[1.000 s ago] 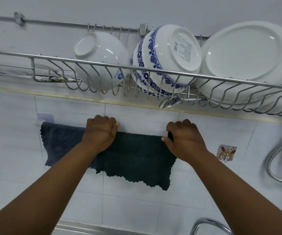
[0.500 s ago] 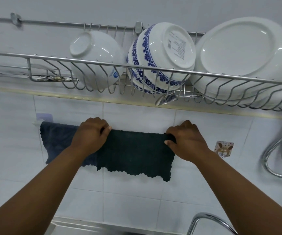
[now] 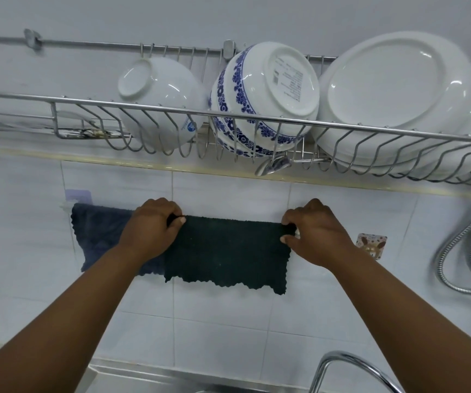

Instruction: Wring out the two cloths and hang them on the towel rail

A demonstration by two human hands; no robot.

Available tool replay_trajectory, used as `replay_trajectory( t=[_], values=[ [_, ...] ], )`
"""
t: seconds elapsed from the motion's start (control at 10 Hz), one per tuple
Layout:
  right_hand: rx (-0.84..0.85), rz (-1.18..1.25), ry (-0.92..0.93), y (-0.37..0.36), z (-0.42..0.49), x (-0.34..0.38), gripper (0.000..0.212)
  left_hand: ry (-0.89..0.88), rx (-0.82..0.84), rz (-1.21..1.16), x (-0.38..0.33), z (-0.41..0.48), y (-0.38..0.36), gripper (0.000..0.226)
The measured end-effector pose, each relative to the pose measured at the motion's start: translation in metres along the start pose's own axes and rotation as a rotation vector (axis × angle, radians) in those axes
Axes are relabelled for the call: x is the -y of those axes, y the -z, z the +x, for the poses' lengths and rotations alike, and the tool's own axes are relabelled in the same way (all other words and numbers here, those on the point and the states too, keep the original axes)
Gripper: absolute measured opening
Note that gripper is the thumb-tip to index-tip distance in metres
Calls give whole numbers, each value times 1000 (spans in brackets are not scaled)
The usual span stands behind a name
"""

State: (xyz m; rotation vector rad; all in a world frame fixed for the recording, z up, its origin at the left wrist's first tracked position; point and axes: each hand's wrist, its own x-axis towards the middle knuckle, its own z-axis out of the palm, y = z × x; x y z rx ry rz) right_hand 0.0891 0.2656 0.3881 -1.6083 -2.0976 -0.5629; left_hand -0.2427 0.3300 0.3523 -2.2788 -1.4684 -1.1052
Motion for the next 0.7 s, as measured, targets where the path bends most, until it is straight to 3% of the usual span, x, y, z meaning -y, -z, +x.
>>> replay_trajectory(
  t=[0.2, 0.5, 0.7],
  values=[
    [23, 8, 15, -3, -8, -6, 33, 6, 23, 23, -5, -5, 4, 23],
    [50, 53, -13, -1, -35, -12, 59, 51, 110, 117, -33, -38, 13, 56],
    [1, 177, -131, 18, -70, -30, 57, 205, 159, -165, -93, -85, 12, 56]
  ],
)
